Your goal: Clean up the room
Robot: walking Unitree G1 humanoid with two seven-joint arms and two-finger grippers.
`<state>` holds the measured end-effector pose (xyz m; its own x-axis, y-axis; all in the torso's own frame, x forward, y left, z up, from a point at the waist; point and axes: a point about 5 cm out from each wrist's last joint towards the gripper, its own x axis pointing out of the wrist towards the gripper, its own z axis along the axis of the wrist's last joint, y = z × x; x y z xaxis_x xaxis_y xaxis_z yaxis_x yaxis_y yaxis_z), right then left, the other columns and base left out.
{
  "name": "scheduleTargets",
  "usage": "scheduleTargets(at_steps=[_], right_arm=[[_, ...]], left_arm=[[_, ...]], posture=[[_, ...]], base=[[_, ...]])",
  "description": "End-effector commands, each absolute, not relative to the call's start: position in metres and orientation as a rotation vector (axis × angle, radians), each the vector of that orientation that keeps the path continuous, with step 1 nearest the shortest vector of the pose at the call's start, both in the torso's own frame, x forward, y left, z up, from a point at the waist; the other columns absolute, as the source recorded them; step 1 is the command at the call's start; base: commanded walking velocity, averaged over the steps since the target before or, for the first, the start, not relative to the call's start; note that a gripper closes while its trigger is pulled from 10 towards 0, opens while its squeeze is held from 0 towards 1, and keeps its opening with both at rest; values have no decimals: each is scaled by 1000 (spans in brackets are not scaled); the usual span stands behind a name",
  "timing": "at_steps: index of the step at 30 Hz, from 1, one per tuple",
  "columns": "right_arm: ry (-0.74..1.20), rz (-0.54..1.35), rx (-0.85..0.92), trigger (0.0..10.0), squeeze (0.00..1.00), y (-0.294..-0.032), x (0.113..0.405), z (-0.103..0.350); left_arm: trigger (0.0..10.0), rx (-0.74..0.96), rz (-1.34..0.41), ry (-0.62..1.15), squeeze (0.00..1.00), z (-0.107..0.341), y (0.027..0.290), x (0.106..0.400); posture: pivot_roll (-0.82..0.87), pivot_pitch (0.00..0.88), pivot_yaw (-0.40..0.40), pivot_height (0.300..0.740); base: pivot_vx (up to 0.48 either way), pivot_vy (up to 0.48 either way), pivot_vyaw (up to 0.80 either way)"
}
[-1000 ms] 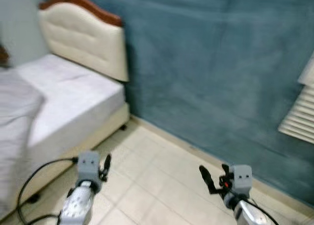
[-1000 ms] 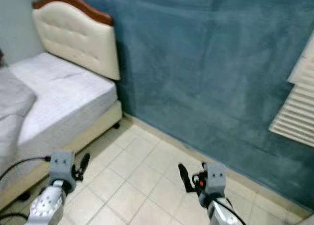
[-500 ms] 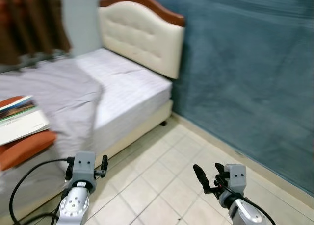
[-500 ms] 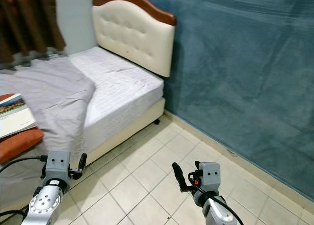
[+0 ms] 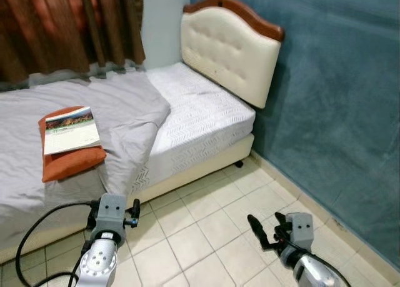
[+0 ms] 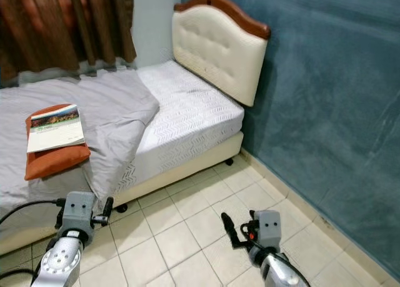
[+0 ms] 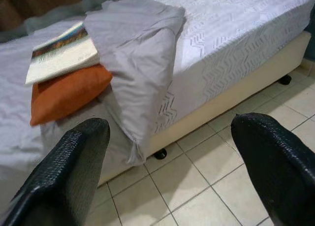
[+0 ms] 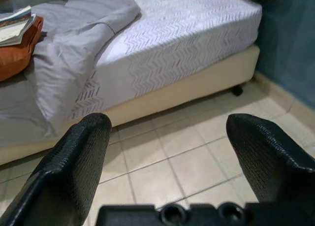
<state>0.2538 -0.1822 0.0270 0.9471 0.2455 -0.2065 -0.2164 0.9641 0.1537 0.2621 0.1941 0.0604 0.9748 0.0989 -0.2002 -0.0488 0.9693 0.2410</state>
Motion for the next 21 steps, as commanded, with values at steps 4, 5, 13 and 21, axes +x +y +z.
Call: scheduleTargets(at_steps=[4,5,13,21], right_arm=[[215,259,137,10000,1000,-175,258,28],[214,261,138,10000,1000,-174,258,28],[207,306,179,10000,1000,-165,259,28],[230,282,194,10000,1000,-171,257,24]], left_arm=[[10000,214,105,211,0,62,203,264],[10000,225,102,210,0,62,203,265],[10000,193,116,178,0,68,200,274],[10000,178,114,189,0,66,199,271]], posture=[[43,0,-43,740],[43,0,-43,740],[36,0,-33,740],[34,0,-34,740]], base=[[0,0,480],[0,0,475],[0,0,473],[0,475,460]])
